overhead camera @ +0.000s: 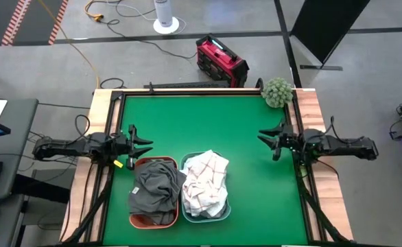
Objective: Sort towels by color in basket
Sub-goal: Return to Home Position
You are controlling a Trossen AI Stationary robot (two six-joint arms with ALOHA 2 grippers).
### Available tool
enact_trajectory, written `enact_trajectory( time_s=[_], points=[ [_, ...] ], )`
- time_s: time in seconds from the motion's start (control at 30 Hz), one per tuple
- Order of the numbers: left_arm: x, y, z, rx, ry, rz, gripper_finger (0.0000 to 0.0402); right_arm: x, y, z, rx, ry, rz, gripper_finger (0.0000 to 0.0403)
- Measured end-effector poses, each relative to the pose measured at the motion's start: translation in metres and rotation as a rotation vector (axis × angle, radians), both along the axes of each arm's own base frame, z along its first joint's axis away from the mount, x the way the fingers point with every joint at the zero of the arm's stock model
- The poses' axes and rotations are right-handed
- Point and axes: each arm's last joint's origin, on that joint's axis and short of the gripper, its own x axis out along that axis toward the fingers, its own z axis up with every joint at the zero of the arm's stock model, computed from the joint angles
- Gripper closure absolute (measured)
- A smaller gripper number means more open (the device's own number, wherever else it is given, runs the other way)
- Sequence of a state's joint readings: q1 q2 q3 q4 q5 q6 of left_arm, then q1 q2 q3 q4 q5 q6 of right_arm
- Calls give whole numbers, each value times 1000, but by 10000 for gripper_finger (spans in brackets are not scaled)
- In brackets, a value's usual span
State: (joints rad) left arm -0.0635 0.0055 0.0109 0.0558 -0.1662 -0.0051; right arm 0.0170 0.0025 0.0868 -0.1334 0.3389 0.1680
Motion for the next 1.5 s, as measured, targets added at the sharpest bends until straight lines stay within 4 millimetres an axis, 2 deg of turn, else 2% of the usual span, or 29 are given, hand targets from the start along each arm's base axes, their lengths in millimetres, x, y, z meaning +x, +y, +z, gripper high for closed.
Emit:
enact_trajectory(
  time_s=[0.1, 0.37, 1.5],
  points=[
    [0, 0, 0, -2, 2, 1, 309, 0, 0, -3, -19, 39, 1, 249],
    [0, 0, 0, 19, 6, 3, 309, -1, 0, -8, -230, 177, 22, 249],
    [0, 0, 0, 1, 5, 2, 309, -1, 0, -9, -235, 183, 23, 249]
  ],
)
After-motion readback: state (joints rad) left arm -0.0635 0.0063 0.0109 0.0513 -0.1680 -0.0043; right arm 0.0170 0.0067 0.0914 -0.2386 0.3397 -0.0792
